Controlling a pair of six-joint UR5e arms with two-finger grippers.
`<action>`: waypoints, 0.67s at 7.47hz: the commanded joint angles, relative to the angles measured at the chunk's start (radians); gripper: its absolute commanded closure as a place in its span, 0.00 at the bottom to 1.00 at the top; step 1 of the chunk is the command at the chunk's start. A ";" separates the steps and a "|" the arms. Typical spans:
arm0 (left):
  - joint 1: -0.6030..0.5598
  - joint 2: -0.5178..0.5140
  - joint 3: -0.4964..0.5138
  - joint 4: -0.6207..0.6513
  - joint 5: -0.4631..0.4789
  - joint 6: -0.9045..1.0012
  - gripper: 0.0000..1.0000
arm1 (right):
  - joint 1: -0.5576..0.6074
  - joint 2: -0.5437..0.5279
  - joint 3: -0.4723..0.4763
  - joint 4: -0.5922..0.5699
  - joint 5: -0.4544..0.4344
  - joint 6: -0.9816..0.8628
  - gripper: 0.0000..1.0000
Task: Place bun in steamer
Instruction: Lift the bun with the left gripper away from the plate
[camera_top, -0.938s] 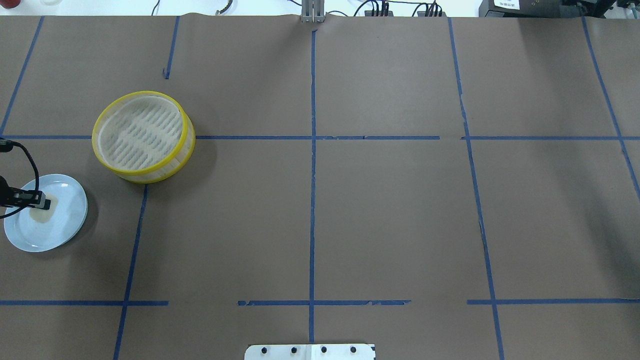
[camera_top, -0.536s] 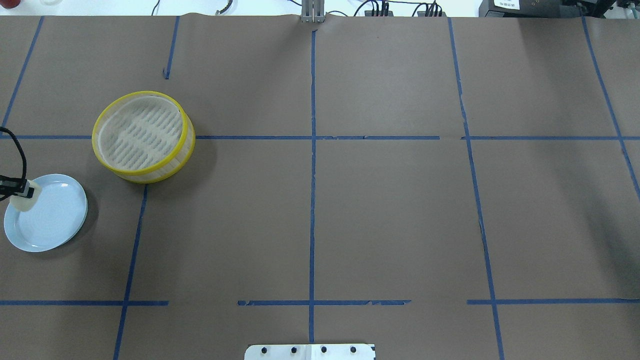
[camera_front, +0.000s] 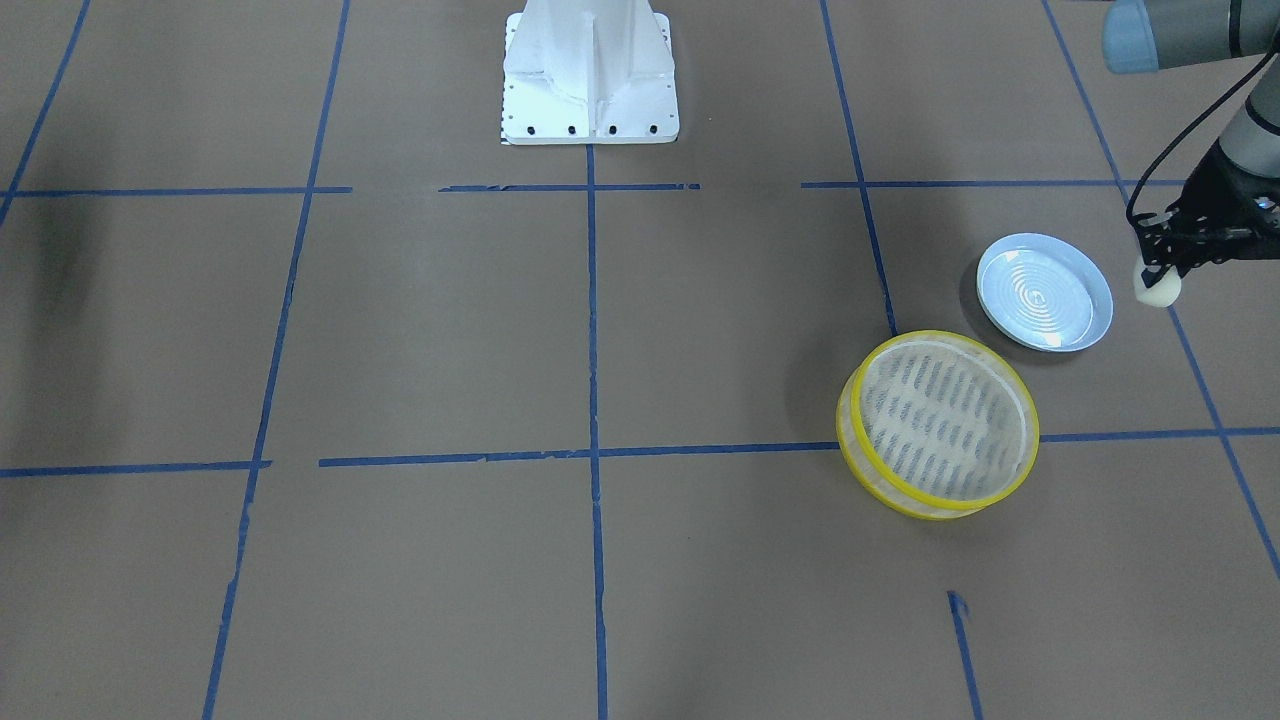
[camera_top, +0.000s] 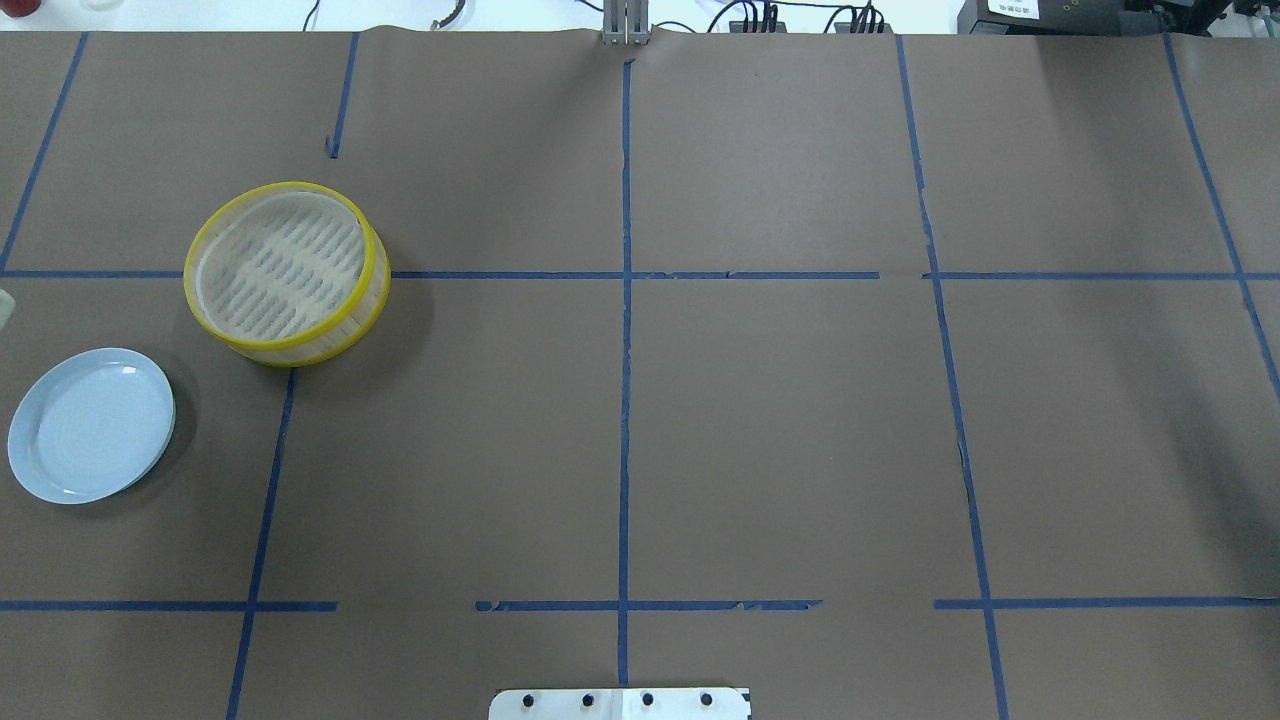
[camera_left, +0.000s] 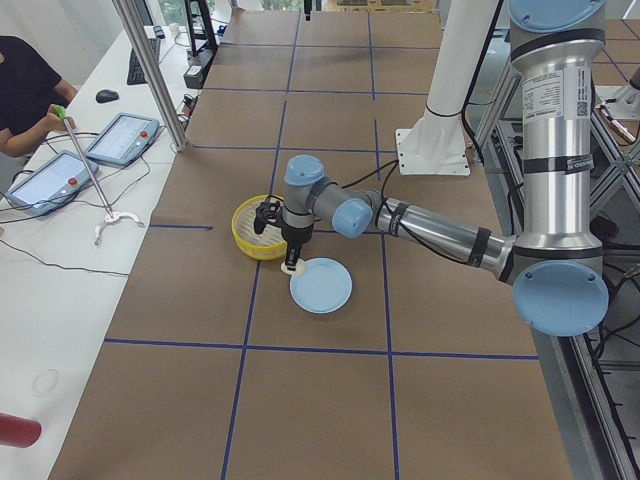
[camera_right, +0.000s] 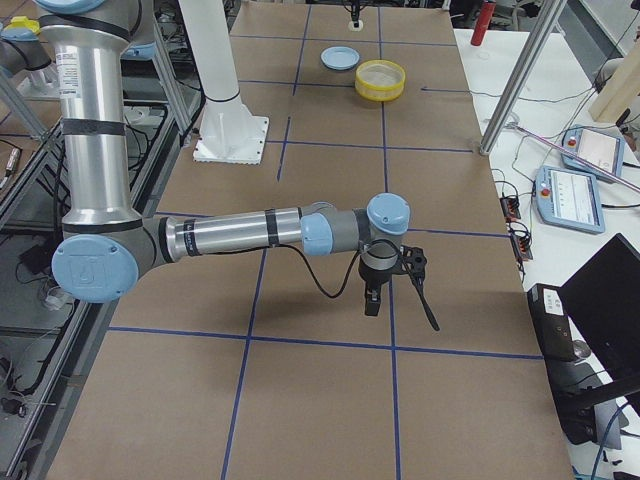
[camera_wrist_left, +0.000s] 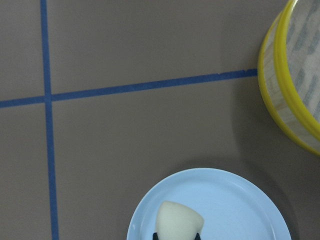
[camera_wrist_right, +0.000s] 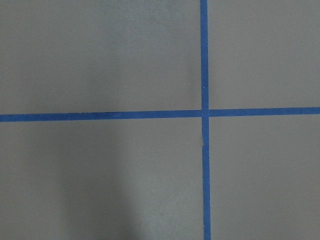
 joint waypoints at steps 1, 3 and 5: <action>-0.041 -0.134 -0.045 0.227 0.000 0.045 0.73 | 0.000 0.000 0.000 0.000 0.000 0.000 0.00; -0.038 -0.265 -0.030 0.335 -0.088 0.031 0.72 | 0.000 0.000 0.000 0.000 0.000 0.000 0.00; -0.004 -0.420 0.071 0.360 -0.132 -0.115 0.72 | 0.000 0.000 0.000 0.000 0.000 0.000 0.00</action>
